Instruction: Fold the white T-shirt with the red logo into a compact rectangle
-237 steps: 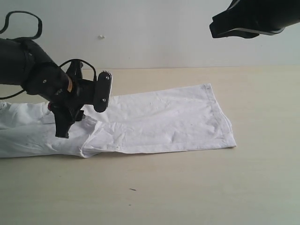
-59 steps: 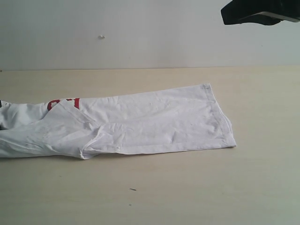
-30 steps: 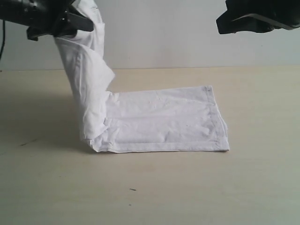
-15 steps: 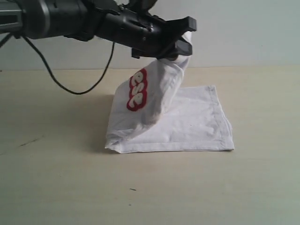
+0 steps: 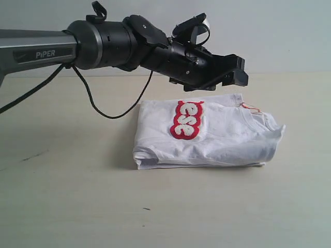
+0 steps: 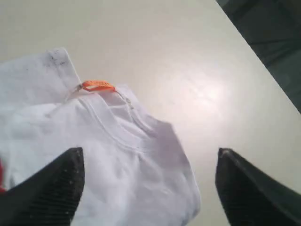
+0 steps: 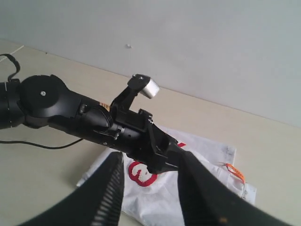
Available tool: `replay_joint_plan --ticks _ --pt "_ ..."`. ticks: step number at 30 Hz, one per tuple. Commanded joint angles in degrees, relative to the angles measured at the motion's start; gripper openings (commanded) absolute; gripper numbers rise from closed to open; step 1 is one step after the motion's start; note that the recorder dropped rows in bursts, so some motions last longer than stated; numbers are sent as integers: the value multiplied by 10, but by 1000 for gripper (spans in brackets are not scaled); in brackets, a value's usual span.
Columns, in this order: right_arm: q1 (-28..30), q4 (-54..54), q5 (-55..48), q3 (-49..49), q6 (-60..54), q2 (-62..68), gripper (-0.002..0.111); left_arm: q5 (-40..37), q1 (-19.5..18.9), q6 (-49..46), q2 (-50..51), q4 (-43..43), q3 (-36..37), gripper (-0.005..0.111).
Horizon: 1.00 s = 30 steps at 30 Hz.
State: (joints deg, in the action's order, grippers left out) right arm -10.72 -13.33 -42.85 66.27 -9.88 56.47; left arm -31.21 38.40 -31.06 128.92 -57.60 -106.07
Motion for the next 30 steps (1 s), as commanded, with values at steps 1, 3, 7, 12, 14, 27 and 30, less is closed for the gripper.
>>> replay_joint_plan --ticks 1,3,7,12,14,27,30 --pt "0 42 -1 -3 26 -4 39 -7 -17 6 -25 39 -7 65" --pt "0 71 -2 -3 53 -4 39 -44 -25 19 -29 75 -7 65" --pt "0 88 -2 -3 70 -4 39 -171 -29 23 -25 181 -7 65" --pt "0 88 -2 -3 71 -3 39 -294 -15 43 -6 443 -4 65" --pt "0 88 -3 -3 71 -2 39 -319 -13 59 3 503 -4 65" --pt "0 88 -4 -3 71 -1 39 -335 -25 57 7 612 104 50" --pt "0 88 -4 -3 71 -1 39 -344 -25 52 6 612 111 32"
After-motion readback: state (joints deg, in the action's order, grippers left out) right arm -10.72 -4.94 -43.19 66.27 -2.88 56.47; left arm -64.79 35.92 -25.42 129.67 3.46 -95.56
